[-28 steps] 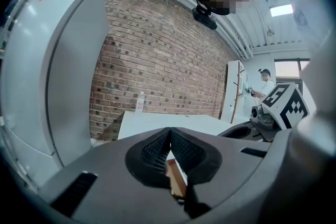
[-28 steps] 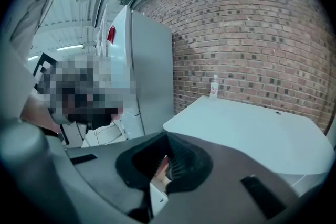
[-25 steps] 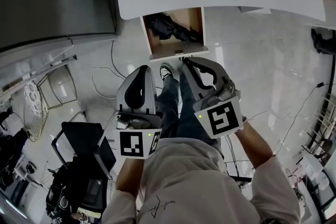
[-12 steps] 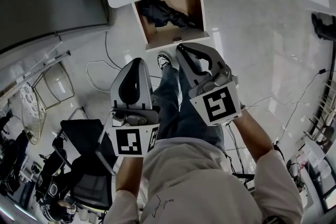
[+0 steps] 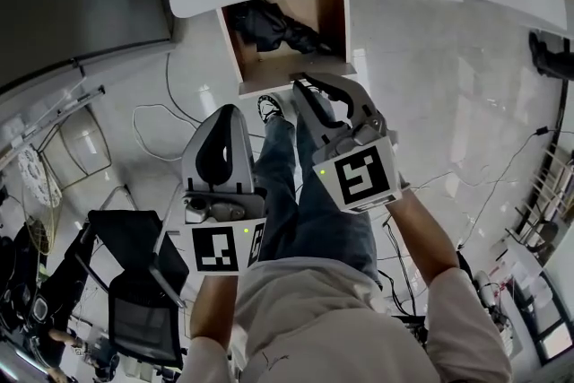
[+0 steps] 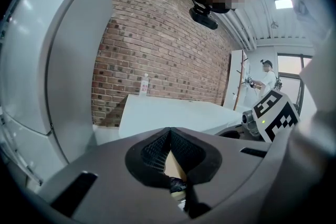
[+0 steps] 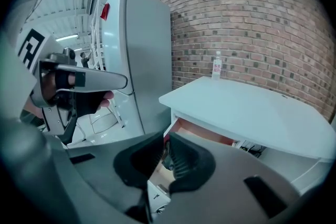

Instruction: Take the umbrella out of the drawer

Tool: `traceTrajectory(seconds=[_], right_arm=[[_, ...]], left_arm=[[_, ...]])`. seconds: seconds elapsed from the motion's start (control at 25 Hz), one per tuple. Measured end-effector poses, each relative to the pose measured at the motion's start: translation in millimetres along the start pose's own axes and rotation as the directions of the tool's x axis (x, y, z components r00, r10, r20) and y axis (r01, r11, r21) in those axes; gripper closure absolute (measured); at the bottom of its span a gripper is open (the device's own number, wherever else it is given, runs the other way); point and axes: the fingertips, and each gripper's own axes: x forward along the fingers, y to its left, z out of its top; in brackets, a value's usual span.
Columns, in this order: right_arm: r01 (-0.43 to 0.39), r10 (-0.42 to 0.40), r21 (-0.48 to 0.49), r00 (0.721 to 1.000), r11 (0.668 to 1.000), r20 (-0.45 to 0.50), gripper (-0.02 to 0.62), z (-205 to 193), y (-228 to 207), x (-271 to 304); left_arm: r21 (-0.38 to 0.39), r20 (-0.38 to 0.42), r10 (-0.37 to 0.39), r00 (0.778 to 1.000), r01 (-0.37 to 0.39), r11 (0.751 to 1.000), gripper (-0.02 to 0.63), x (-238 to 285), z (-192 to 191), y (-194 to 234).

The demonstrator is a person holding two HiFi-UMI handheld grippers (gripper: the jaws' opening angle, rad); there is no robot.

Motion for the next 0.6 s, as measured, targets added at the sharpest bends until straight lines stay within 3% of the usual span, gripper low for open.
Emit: traceTrajectory(seconds=[0.6], right_arm=[[-0.020,0.013,-0.059,0.995,0.998,-0.103,0.520,-54,-12,58]], left_arm=[[-0.019,-0.093,0.029,0.995,-0.031,0.999,0.589,37,-59,8]])
